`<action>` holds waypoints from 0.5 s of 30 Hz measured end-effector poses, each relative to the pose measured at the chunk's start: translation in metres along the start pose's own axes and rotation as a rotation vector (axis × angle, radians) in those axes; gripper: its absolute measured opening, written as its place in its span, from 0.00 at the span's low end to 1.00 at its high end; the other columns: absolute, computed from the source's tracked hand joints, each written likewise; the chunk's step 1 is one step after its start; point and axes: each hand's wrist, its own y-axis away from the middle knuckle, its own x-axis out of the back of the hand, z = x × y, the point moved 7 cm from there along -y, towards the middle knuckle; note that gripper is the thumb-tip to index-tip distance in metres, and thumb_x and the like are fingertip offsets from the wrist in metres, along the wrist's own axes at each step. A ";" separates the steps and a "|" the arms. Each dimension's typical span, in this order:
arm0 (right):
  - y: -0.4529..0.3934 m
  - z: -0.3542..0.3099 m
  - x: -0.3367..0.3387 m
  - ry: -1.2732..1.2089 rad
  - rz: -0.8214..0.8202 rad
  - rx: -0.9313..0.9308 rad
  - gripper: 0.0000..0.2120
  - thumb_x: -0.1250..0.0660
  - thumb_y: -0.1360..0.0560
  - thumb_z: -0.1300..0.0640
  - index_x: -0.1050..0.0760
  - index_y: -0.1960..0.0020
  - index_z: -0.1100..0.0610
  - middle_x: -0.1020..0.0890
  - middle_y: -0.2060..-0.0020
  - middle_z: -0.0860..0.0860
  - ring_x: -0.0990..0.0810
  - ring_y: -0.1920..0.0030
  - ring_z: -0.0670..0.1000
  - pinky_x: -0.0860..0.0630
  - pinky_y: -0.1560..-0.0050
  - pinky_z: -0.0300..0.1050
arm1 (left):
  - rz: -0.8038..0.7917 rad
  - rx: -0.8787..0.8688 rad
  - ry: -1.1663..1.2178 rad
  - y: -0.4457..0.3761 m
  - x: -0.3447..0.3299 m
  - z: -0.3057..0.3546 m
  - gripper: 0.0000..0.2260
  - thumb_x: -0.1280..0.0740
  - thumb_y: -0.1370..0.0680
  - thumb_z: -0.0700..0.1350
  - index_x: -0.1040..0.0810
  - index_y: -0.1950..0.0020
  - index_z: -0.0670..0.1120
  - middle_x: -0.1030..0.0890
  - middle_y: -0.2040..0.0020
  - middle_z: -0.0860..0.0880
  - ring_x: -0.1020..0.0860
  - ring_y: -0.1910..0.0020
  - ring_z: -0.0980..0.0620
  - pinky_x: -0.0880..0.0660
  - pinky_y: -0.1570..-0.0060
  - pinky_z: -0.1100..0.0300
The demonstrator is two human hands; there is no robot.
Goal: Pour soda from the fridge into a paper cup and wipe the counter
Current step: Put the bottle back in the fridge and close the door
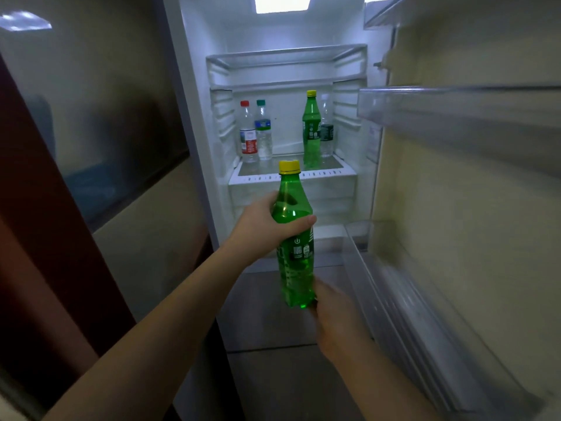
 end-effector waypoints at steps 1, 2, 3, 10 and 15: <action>-0.001 -0.003 0.002 -0.022 0.002 -0.002 0.08 0.34 0.24 0.55 0.17 0.53 0.56 0.15 0.54 0.56 0.20 0.47 0.55 0.27 0.39 0.54 | -0.011 -0.013 0.008 -0.003 -0.002 -0.001 0.20 0.23 0.33 0.57 0.21 0.45 0.53 0.17 0.52 0.57 0.19 0.53 0.61 0.21 0.53 0.62; -0.003 -0.006 0.004 -0.039 0.001 0.004 0.08 0.34 0.24 0.56 0.17 0.52 0.57 0.15 0.54 0.56 0.20 0.47 0.55 0.27 0.39 0.53 | -0.024 -0.027 0.016 -0.006 -0.005 -0.001 0.20 0.23 0.33 0.56 0.21 0.45 0.53 0.17 0.52 0.57 0.19 0.53 0.61 0.21 0.53 0.61; -0.002 -0.010 0.005 -0.056 0.002 0.014 0.08 0.33 0.25 0.57 0.17 0.52 0.58 0.15 0.54 0.56 0.20 0.48 0.55 0.26 0.41 0.52 | -0.035 -0.038 0.024 -0.009 -0.007 -0.002 0.20 0.23 0.33 0.56 0.21 0.45 0.54 0.17 0.52 0.57 0.19 0.53 0.61 0.21 0.52 0.60; -0.010 -0.027 0.010 -0.178 0.097 0.130 0.08 0.36 0.24 0.63 0.18 0.54 0.63 0.16 0.57 0.59 0.20 0.55 0.53 0.26 0.46 0.49 | -0.099 -0.089 0.083 -0.033 -0.019 0.000 0.17 0.21 0.33 0.55 0.22 0.48 0.55 0.16 0.53 0.57 0.18 0.54 0.62 0.20 0.51 0.58; -0.015 -0.031 0.015 -0.183 0.176 0.195 0.09 0.38 0.24 0.63 0.20 0.51 0.66 0.17 0.57 0.61 0.21 0.59 0.53 0.27 0.59 0.42 | -0.163 -0.159 0.080 -0.043 -0.031 0.009 0.14 0.22 0.32 0.53 0.23 0.52 0.57 0.17 0.54 0.58 0.19 0.54 0.62 0.22 0.52 0.62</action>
